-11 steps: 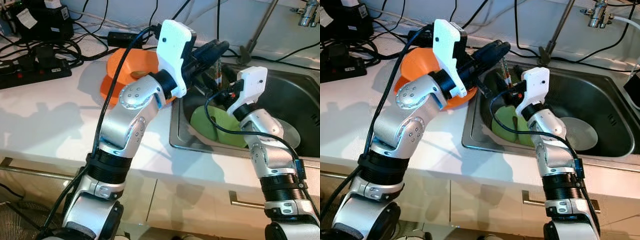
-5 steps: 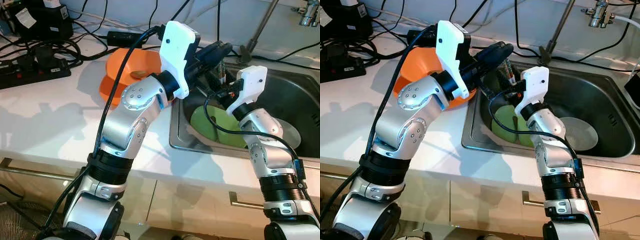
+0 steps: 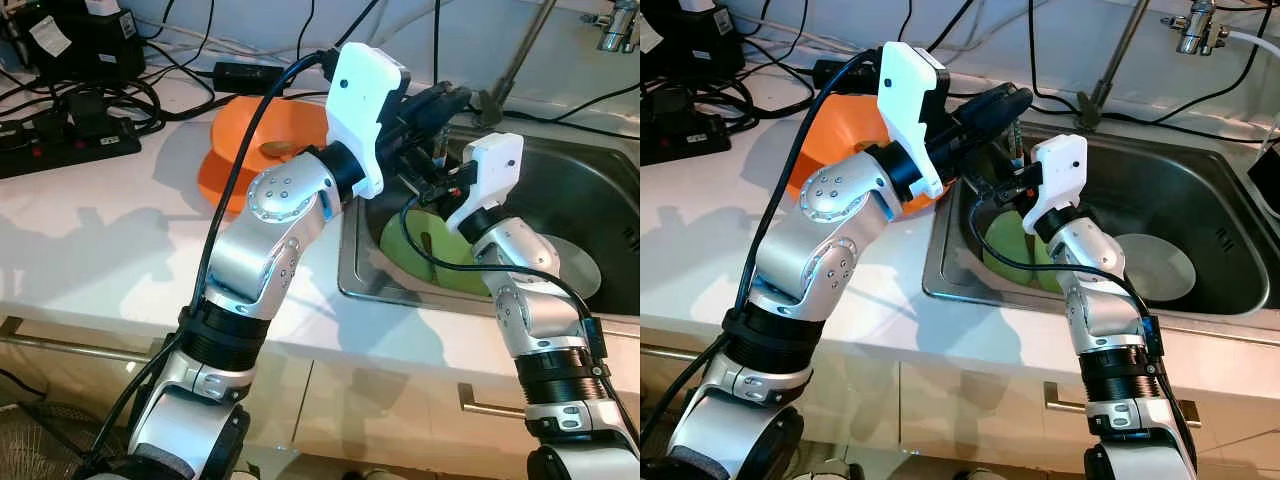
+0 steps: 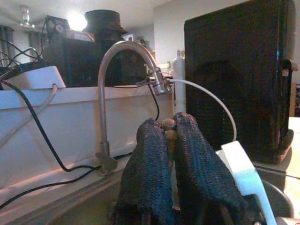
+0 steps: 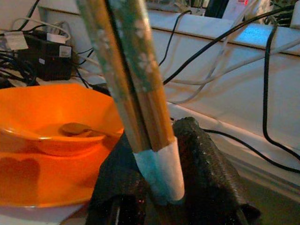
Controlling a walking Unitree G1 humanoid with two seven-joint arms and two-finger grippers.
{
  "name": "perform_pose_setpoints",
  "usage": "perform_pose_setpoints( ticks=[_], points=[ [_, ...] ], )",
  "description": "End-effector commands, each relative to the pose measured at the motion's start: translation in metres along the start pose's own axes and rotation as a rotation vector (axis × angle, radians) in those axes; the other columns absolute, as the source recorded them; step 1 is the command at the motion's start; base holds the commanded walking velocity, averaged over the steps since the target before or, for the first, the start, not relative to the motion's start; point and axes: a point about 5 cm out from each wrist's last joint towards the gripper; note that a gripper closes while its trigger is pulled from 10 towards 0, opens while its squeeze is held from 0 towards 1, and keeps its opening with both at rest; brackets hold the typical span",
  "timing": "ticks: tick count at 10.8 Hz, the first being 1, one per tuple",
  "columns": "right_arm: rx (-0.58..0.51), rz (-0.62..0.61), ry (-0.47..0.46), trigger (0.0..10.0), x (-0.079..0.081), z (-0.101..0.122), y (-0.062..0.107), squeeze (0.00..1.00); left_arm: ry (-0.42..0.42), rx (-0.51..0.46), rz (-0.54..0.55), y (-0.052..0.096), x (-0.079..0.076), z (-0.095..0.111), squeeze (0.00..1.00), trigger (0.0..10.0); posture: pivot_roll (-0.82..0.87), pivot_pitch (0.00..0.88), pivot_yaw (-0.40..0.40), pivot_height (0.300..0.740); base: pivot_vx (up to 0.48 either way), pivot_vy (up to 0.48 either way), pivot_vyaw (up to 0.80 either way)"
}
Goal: Kitchen organization
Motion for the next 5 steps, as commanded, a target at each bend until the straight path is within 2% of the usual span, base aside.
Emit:
perform_pose_setpoints(
  ticks=[1,3,4,5],
  points=[
    [-0.071,-0.057,-0.007,0.0,-0.0124,0.0159,0.0041,0.0,0.001,0.021,-0.016,0.0015,-0.002,-0.0034,0.0,10.0,-0.01,0.057,-0.099,0.74,0.0,0.0,0.0],
    [-0.069,-0.061,-0.008,0.0,-0.0128,0.0149,0.0046,0.0,0.0,0.022,-0.01,0.0018,-0.0013,-0.004,0.0,10.0,-0.01,0.056,-0.099,0.74,0.0,0.0,0.0],
    [-0.068,-0.063,-0.008,0.0,-0.013,0.0144,0.0048,0.0,0.009,0.023,0.002,0.0021,0.0001,-0.005,1.0,10.0,-0.01,0.057,-0.098,0.74,0.0,0.0,0.0],
    [-0.066,-0.065,-0.007,0.0,-0.0134,0.0141,0.0049,0.0,0.01,0.025,0.007,0.0022,0.001,-0.0053,1.0,10.0,-0.01,0.057,-0.098,0.74,0.0,0.0,0.0]
  ],
)
Point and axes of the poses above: a point about 5 cm out from each wrist's last joint towards the gripper, its own y axis pointing back from the gripper into the wrist, its own z axis along the axis of the wrist's last joint, x = y × z, and after that the axes turned 15 degrees about -y, right-handed
